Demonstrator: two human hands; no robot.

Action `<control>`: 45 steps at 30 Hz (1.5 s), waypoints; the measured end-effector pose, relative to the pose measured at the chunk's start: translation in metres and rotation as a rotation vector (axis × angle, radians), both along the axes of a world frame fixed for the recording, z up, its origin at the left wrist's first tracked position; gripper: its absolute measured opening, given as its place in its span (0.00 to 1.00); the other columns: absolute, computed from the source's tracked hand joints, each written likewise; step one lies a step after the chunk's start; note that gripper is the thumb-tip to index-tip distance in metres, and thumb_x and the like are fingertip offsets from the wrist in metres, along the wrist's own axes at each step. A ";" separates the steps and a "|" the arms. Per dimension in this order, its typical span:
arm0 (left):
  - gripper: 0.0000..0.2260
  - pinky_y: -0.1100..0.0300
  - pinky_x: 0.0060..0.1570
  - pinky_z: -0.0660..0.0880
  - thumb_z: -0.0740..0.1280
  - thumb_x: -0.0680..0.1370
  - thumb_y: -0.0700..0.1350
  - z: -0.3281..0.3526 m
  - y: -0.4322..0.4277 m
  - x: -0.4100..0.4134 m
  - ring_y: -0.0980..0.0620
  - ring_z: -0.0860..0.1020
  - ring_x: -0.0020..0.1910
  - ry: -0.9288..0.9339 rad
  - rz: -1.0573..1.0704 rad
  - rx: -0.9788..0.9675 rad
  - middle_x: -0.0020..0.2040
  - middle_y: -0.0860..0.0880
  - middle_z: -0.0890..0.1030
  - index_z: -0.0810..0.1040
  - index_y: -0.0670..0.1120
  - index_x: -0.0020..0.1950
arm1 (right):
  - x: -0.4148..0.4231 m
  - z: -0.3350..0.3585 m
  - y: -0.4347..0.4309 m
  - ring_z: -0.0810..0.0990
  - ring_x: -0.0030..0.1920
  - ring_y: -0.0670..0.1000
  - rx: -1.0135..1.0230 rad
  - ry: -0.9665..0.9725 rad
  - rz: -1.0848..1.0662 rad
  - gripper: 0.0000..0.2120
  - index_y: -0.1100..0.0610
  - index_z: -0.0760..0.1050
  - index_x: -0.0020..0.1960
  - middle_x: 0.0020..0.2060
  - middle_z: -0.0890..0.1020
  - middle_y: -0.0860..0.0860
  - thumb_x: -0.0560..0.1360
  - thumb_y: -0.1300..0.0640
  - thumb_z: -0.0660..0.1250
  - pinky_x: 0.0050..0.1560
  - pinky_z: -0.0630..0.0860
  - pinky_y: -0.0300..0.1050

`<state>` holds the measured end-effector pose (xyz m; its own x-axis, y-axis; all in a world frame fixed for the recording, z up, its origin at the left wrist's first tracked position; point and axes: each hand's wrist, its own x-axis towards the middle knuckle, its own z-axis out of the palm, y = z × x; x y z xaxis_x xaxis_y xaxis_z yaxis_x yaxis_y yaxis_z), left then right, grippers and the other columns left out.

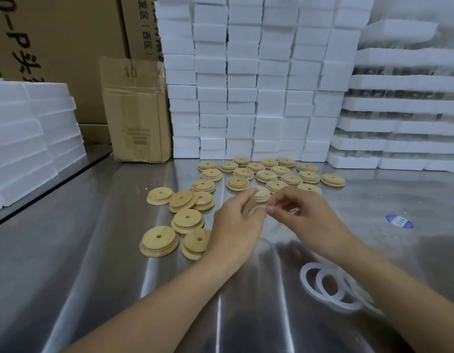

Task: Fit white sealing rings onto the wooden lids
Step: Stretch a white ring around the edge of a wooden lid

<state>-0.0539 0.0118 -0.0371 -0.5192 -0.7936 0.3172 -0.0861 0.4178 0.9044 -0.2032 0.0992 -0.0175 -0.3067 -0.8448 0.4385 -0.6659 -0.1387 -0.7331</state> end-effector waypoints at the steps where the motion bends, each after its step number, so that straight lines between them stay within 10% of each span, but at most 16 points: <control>1: 0.25 0.77 0.62 0.65 0.70 0.79 0.49 -0.001 0.000 -0.001 0.70 0.70 0.68 0.040 -0.027 0.032 0.73 0.63 0.77 0.76 0.57 0.76 | 0.001 0.000 0.000 0.81 0.42 0.43 -0.028 -0.002 -0.006 0.04 0.54 0.84 0.45 0.40 0.85 0.46 0.78 0.60 0.75 0.45 0.74 0.32; 12: 0.15 0.41 0.61 0.82 0.71 0.82 0.47 -0.017 -0.010 -0.009 0.49 0.83 0.62 0.072 -0.091 0.023 0.61 0.53 0.85 0.81 0.54 0.69 | 0.000 -0.004 -0.002 0.83 0.45 0.46 -0.109 0.035 -0.067 0.02 0.56 0.83 0.46 0.42 0.85 0.47 0.77 0.61 0.76 0.44 0.73 0.31; 22: 0.17 0.51 0.75 0.71 0.61 0.88 0.42 -0.010 -0.008 -0.003 0.56 0.76 0.72 -0.037 -0.158 -0.138 0.70 0.52 0.81 0.76 0.49 0.77 | -0.002 -0.008 -0.002 0.82 0.44 0.45 -0.113 0.062 -0.003 0.03 0.52 0.84 0.48 0.41 0.85 0.44 0.78 0.60 0.75 0.43 0.72 0.29; 28: 0.15 0.52 0.61 0.77 0.61 0.88 0.42 -0.011 -0.008 0.000 0.52 0.80 0.61 -0.154 -0.172 -0.308 0.54 0.52 0.86 0.81 0.55 0.69 | -0.006 -0.011 -0.002 0.82 0.48 0.45 -0.009 0.188 0.013 0.04 0.51 0.81 0.47 0.43 0.84 0.44 0.80 0.59 0.72 0.48 0.75 0.36; 33: 0.12 0.74 0.53 0.72 0.65 0.86 0.43 -0.011 -0.010 0.002 0.68 0.80 0.58 -0.026 -0.106 -0.304 0.55 0.67 0.85 0.83 0.56 0.63 | -0.007 -0.009 -0.003 0.82 0.47 0.45 -0.013 0.176 -0.007 0.04 0.51 0.81 0.48 0.44 0.84 0.44 0.81 0.58 0.71 0.47 0.74 0.34; 45: 0.10 0.46 0.60 0.79 0.66 0.85 0.43 -0.012 -0.012 -0.001 0.58 0.82 0.57 0.036 -0.093 -0.204 0.54 0.62 0.85 0.82 0.57 0.59 | -0.008 -0.001 0.000 0.82 0.45 0.44 -0.019 0.158 -0.010 0.04 0.52 0.83 0.46 0.40 0.85 0.43 0.80 0.58 0.74 0.46 0.73 0.31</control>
